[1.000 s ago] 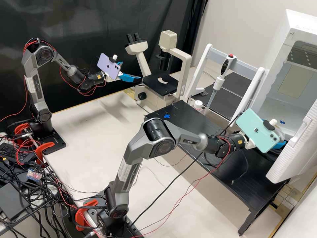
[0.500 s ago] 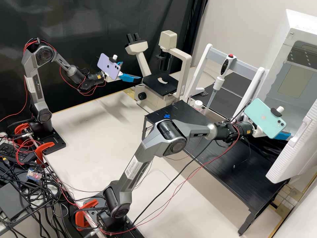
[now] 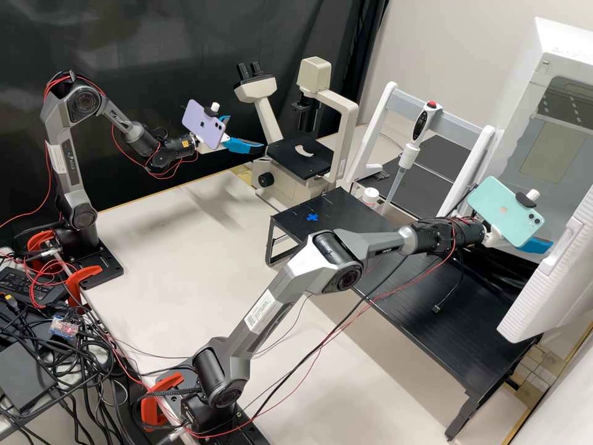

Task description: Move the petri dish to the incubator

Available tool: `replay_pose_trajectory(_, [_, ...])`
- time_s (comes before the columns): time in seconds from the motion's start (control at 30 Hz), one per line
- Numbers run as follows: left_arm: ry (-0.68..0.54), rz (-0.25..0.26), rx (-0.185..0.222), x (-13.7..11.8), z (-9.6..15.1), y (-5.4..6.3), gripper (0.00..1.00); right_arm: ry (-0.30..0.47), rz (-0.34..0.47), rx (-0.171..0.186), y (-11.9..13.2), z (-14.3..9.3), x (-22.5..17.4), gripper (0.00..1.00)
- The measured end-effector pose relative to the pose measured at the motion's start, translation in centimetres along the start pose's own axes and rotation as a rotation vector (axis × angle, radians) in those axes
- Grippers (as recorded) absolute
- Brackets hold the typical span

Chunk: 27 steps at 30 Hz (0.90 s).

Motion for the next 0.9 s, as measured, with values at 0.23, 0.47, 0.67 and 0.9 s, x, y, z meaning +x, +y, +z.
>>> replay_pose_trajectory(0.23, [0.0,0.0,0.0,0.0,0.0,0.0,1.0,0.014,0.001,-0.034,-1.1,-0.6,1.4,0.0])
replay_pose_trajectory(0.47, [0.0,0.0,0.0,0.0,0.0,0.0,1.0,0.008,0.012,-0.02,-1.7,-0.7,2.0,0.0])
replay_pose_trajectory(0.67, [0.0,0.0,0.0,0.0,0.0,0.0,1.0,-0.003,0.015,-0.022,-2.1,-0.3,2.4,0.0])
replay_pose_trajectory(0.9, [0.0,0.0,0.0,0.0,0.0,0.0,1.0,-0.001,0.019,-0.025,-2.2,-0.2,2.6,1.0])
